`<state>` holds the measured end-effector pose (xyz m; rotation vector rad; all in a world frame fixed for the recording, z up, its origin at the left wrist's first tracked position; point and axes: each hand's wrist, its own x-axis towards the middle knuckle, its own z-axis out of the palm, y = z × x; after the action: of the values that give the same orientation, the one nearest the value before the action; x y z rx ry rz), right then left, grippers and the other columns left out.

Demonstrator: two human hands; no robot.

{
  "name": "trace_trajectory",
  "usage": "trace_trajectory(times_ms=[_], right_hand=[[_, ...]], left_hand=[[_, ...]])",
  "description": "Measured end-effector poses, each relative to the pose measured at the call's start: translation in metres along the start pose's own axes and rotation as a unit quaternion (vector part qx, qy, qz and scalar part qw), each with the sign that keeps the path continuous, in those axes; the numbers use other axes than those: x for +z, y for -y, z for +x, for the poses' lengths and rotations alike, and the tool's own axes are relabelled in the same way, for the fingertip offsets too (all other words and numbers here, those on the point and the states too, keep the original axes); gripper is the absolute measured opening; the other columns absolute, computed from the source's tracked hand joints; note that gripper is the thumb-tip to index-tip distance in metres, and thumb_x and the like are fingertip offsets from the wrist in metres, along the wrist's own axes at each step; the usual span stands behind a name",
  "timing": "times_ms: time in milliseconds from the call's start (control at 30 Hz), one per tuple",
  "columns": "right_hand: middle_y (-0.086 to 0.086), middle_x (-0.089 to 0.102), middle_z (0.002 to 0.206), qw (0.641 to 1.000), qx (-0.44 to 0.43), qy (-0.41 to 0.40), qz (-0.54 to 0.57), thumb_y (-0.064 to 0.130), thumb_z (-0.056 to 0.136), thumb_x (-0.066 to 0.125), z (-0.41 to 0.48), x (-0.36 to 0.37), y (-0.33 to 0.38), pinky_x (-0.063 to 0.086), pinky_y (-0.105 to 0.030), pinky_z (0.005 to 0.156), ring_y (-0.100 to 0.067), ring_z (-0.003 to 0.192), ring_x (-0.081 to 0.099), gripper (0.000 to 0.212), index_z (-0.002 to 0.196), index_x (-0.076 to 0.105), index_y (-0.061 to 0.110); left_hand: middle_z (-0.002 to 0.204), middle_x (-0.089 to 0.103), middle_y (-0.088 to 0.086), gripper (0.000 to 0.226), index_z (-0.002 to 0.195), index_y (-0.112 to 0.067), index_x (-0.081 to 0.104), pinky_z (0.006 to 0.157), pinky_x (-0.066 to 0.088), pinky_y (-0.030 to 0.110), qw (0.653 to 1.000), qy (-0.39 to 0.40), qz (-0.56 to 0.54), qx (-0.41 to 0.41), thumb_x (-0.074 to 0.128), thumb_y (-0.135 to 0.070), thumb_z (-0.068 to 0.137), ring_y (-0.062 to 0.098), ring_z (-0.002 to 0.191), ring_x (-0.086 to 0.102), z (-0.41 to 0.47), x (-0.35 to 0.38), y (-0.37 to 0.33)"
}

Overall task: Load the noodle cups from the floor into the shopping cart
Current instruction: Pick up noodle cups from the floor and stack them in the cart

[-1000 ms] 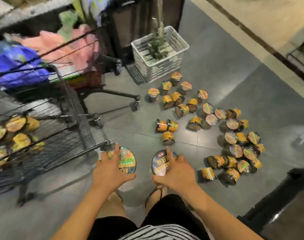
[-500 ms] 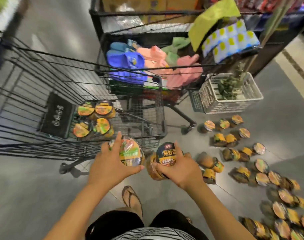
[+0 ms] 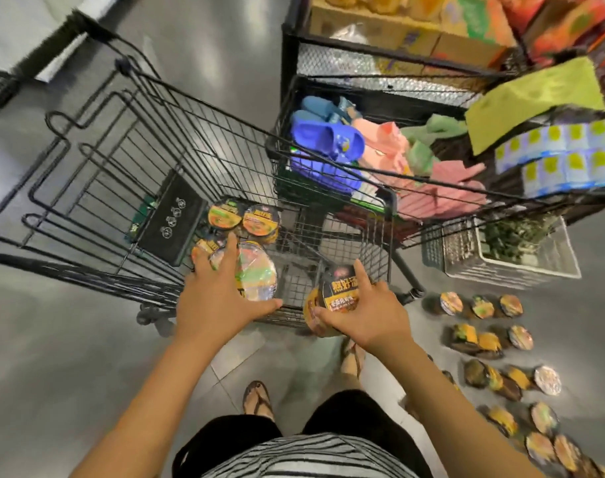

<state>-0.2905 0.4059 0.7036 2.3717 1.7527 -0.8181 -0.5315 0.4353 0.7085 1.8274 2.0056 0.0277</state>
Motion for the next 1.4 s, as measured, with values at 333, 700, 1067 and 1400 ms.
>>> trace_trajectory(times_ms=[333, 700, 1067, 1400], right_hand=[[-0.014, 0.033, 0.145, 0.983, -0.127, 0.071, -0.116, 0.087, 0.058, 0.058, 0.149, -0.023, 0.010, 0.026, -0.041, 0.111, -0.033, 0.133, 0.030, 0.135, 0.154, -0.008, 0.018], [-0.022, 0.026, 0.149, 0.917, -0.270, 0.127, -0.265, 0.084, 0.063, 0.059, 0.347, 0.027, 0.007, 0.024, -0.042, 0.111, -0.036, 0.134, 0.028, 0.134, 0.152, -0.007, 0.007], [-0.024, 0.013, 0.155, 0.885, -0.343, 0.130, -0.288, 0.073, 0.068, 0.063, 0.426, 0.119, 0.026, 0.015, -0.045, 0.113, -0.040, 0.139, 0.017, 0.123, 0.153, -0.003, 0.013], [-0.022, 0.016, 0.152, 0.877, -0.366, 0.100, -0.295, 0.081, 0.061, 0.062, 0.431, 0.136, 0.035, 0.022, -0.042, 0.111, -0.036, 0.134, 0.023, 0.130, 0.153, -0.002, 0.016]], left_hand=[[0.148, 0.024, 0.019, 0.131, 0.150, -0.038, -0.011, 0.094, 0.045, 0.046, 0.988, 0.027, -0.072, -0.134, 0.062, -0.087, 0.053, 0.040, 0.128, 0.040, 0.071, 0.030, -0.039], [0.145, 0.026, 0.025, 0.134, 0.151, -0.034, -0.014, 0.090, 0.047, 0.045, 0.909, 0.109, -0.154, -0.371, 0.062, -0.086, 0.054, 0.044, 0.122, 0.043, 0.170, 0.176, -0.115], [0.144, 0.031, 0.017, 0.116, 0.153, -0.028, 0.001, 0.081, 0.046, 0.035, 0.833, 0.029, -0.220, -0.507, 0.071, -0.066, 0.069, 0.037, 0.121, 0.044, 0.238, 0.262, -0.125], [0.154, 0.010, 0.023, 0.130, 0.151, -0.034, -0.009, 0.095, 0.046, 0.047, 0.822, -0.003, -0.211, -0.528, 0.071, -0.075, 0.058, 0.045, 0.131, 0.032, 0.243, 0.293, -0.106]])
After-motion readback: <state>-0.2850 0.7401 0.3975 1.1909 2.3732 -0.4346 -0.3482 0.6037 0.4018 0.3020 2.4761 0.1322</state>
